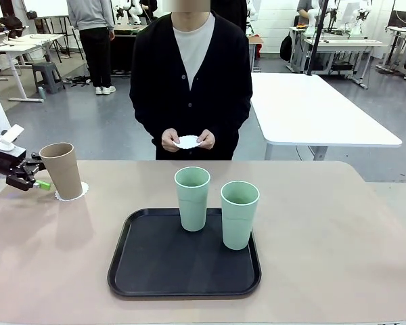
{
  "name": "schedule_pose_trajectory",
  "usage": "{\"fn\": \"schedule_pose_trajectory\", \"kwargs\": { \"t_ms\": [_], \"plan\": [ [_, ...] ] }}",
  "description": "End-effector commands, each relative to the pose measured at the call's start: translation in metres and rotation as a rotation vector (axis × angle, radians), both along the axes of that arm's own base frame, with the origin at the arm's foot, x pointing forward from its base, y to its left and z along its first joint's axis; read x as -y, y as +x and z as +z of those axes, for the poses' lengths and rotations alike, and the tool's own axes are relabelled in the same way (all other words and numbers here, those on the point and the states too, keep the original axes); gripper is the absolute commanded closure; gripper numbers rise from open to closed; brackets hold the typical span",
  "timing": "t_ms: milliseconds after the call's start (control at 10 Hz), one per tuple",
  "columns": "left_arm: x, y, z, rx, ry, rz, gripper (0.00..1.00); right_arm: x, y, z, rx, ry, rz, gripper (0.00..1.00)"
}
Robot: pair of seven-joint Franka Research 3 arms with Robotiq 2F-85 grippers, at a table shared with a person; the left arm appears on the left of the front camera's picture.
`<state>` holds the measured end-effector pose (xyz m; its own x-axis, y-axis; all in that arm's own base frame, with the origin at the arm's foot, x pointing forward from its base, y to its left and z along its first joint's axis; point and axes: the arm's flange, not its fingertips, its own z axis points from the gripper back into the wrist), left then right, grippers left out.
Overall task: Place coasters on the table and set cups on them.
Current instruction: Pick up one Reusable plastic cup and place it on a coaster set by the human.
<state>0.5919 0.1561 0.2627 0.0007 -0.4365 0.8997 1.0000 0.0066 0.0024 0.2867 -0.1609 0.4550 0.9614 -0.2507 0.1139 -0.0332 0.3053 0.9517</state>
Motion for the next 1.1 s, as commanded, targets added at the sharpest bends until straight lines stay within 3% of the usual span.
{"fn": "schedule_pose_trajectory", "kwargs": {
  "t_ms": [0,200,400,500,800,1000],
  "plan": [
    [-0.007,-0.005,0.011,-0.021,0.11,0.017,0.0,-0.001,0.0,0.0,0.01,0.012,0.002,0.0],
    [-0.019,-0.016,0.036,-0.063,0.323,0.089,0.0,-0.001,0.0,0.0,0.01,0.012,0.002,0.0],
    [-0.021,-0.033,0.073,-0.091,0.418,0.107,0.0,-0.001,0.0,0.0,0.01,0.012,0.002,0.0],
    [-0.015,-0.051,0.1,-0.126,0.456,0.112,0.0,-0.001,0.0,0.0,0.01,0.012,0.002,0.0],
    [0.015,-0.095,0.165,-0.242,0.661,0.271,0.0,-0.001,0.0,0.0,0.01,0.012,0.002,0.0],
    [0.041,-0.126,0.209,-0.267,0.817,0.322,0.0,-0.001,0.0,0.0,0.01,0.012,0.002,0.0]
  ]
}}
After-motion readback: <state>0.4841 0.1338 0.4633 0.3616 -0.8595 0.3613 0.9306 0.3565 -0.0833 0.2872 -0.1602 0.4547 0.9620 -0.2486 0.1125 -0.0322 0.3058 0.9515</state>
